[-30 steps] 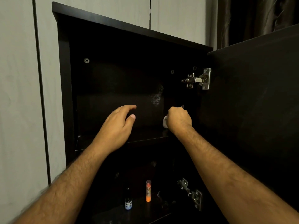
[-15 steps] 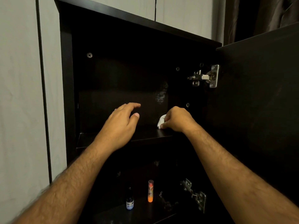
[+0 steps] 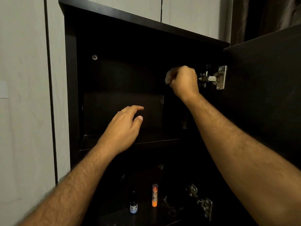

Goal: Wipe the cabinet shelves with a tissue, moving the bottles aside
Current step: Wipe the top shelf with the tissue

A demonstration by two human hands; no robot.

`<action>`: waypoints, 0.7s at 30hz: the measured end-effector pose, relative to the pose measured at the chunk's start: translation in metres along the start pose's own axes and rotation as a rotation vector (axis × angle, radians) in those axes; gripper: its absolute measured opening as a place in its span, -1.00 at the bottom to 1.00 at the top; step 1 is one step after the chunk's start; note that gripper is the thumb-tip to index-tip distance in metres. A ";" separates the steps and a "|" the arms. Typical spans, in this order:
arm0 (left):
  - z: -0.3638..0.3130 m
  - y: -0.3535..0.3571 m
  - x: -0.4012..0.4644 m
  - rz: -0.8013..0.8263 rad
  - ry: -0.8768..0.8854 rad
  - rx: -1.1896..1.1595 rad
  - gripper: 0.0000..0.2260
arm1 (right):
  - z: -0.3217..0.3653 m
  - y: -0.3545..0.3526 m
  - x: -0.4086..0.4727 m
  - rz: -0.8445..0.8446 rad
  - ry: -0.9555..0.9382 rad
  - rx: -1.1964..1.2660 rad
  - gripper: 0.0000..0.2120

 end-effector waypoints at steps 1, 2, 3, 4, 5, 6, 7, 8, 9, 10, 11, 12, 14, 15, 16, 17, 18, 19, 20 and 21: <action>0.001 0.000 0.000 -0.007 0.000 0.001 -0.66 | 0.004 -0.004 0.007 -0.020 -0.024 0.013 -0.75; 0.001 0.000 0.000 -0.014 -0.002 0.003 -0.65 | 0.007 -0.008 0.013 -0.037 -0.030 0.022 -0.74; 0.002 0.000 0.000 -0.020 -0.005 0.004 -0.65 | 0.008 -0.010 0.016 -0.050 -0.034 0.038 -0.75; 0.002 0.000 0.000 -0.026 -0.008 0.002 -0.65 | 0.008 -0.009 0.019 -0.061 -0.038 0.046 -0.76; 0.002 0.000 0.000 -0.032 -0.010 0.002 -0.65 | 0.008 -0.008 0.017 -0.065 -0.052 0.045 -0.77; 0.002 0.000 0.000 -0.037 -0.011 0.003 -0.64 | 0.009 -0.006 0.011 -0.056 -0.080 0.027 -0.76; 0.002 0.000 -0.001 -0.041 -0.011 0.005 -0.64 | 0.008 -0.002 0.003 -0.036 -0.118 0.014 -0.75; 0.002 0.000 0.000 -0.043 -0.010 0.009 -0.64 | 0.006 0.004 -0.006 -0.017 -0.138 0.000 -0.74; 0.002 0.001 0.000 -0.044 -0.008 0.012 -0.64 | 0.001 0.010 -0.016 0.011 -0.132 -0.027 -0.75; 0.001 0.001 0.000 -0.044 -0.006 0.015 -0.64 | -0.005 0.018 -0.028 0.053 -0.104 -0.064 -0.79; 0.001 0.001 0.001 -0.045 -0.005 0.019 -0.64 | -0.012 0.028 -0.041 0.124 -0.064 -0.099 -0.84; 0.001 0.002 0.001 -0.047 -0.007 0.023 -0.63 | -0.019 0.040 -0.053 0.216 -0.025 -0.127 -0.86; 0.002 0.001 0.001 -0.064 -0.019 0.027 -0.62 | -0.030 0.065 -0.073 0.401 0.048 -0.183 -0.80; 0.002 0.000 0.000 -0.075 -0.024 0.033 -0.61 | -0.033 0.072 -0.078 0.448 0.068 -0.215 -0.74; 0.003 0.001 0.001 -0.084 -0.027 0.041 -0.60 | -0.035 0.076 -0.079 0.469 0.081 -0.236 -0.69; 0.003 0.001 0.001 -0.091 -0.026 0.053 -0.59 | -0.033 0.075 -0.077 0.477 0.087 -0.244 -0.68; 0.004 0.001 0.002 -0.094 -0.026 0.066 -0.57 | -0.030 0.073 -0.074 0.476 0.088 -0.244 -0.68; 0.004 0.001 0.002 -0.094 -0.030 0.079 -0.56 | -0.027 0.070 -0.070 0.469 0.094 -0.231 -0.70; 0.005 0.001 0.003 -0.093 -0.034 0.092 -0.55 | -0.023 0.064 -0.063 0.444 0.099 -0.193 -0.74; 0.005 0.002 0.003 -0.093 -0.036 0.102 -0.54 | -0.020 0.057 -0.055 0.400 0.099 -0.128 -0.77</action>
Point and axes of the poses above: each hand's wrist, its own x-axis towards the middle knuckle, its own y-axis out of the palm, z = x × y, the point moved 6 cm from there along x, towards the middle knuckle, and after that the axes turned 14 degrees about z, right-handed, at the moved point
